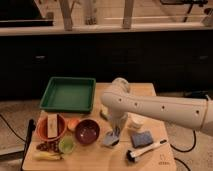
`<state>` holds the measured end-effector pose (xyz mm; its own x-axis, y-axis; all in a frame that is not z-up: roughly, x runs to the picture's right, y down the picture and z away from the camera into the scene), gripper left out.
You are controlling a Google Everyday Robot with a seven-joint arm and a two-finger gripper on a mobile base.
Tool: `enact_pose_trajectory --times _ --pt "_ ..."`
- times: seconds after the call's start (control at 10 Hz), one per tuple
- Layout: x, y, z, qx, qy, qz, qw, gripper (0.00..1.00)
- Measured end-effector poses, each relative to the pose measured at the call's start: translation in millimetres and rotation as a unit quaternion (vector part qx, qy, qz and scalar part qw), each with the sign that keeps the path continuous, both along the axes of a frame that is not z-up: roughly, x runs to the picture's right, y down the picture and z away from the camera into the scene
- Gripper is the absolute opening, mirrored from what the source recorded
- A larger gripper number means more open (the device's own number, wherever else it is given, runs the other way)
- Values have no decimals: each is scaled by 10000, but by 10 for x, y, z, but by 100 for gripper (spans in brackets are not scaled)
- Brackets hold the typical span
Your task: Place towel in metal cup
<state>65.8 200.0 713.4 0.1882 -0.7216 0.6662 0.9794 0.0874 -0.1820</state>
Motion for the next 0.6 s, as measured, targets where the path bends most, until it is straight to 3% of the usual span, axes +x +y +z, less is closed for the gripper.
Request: enact_pose_trajectory --times 0.2,0.6 --pt "-20 0 6 27 -43 -12 10000 31" --pt "17 -6 -12 14 -35 48 10000 69"
